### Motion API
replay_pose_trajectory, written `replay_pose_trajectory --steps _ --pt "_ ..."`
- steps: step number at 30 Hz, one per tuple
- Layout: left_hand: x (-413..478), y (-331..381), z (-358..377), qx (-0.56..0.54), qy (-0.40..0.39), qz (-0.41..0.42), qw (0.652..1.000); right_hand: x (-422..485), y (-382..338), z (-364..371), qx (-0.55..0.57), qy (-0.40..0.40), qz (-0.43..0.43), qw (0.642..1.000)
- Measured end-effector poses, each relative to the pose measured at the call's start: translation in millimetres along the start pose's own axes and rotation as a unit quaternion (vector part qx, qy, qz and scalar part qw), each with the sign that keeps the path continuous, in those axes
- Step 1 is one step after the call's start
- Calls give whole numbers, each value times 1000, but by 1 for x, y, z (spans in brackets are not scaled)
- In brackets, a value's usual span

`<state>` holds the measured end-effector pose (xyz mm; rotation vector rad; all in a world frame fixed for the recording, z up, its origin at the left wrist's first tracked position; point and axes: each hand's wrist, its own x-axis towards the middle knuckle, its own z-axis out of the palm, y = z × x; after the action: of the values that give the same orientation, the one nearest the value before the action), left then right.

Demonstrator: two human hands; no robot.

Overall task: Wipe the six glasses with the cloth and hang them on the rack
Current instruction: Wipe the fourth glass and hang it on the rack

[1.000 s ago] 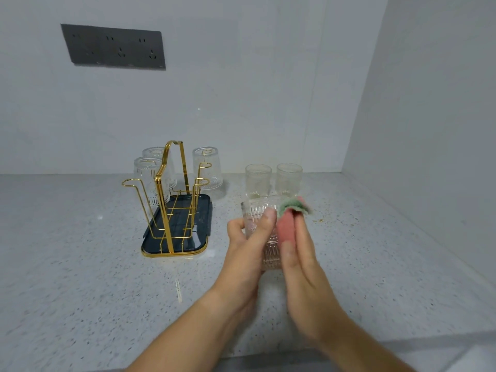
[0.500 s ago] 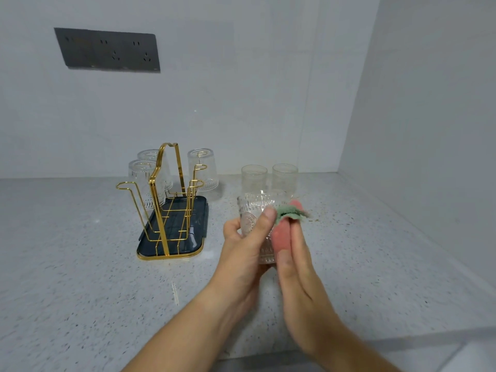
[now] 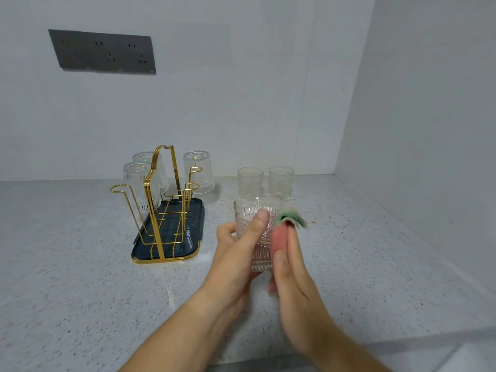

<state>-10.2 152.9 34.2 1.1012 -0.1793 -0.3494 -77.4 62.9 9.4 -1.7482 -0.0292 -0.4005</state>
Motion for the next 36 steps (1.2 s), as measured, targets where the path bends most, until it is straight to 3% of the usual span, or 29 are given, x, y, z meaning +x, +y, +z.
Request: replay_pose_trajectory --steps 6,14,21,26,31,36 --pt "-4 2 0 -30 -68 -5 997 33 -24 -20 39 20 5 999" --pt "8 2 -3 -16 -2 5 1000 16 -21 -3 -31 -2 -25 999" --pt "12 3 -9 -95 -42 -28 994 1 -2 3 -2 -6 -23 1000" --pt "3 4 -3 -67 -72 -27 995 17 -18 -6 -2 22 -22 1000" --pt "-4 11 9 -50 -59 -13 997 31 -35 -11 30 37 1 999" --pt "1 19 9 4 13 15 1000 5 -17 3 27 8 -9 1000"
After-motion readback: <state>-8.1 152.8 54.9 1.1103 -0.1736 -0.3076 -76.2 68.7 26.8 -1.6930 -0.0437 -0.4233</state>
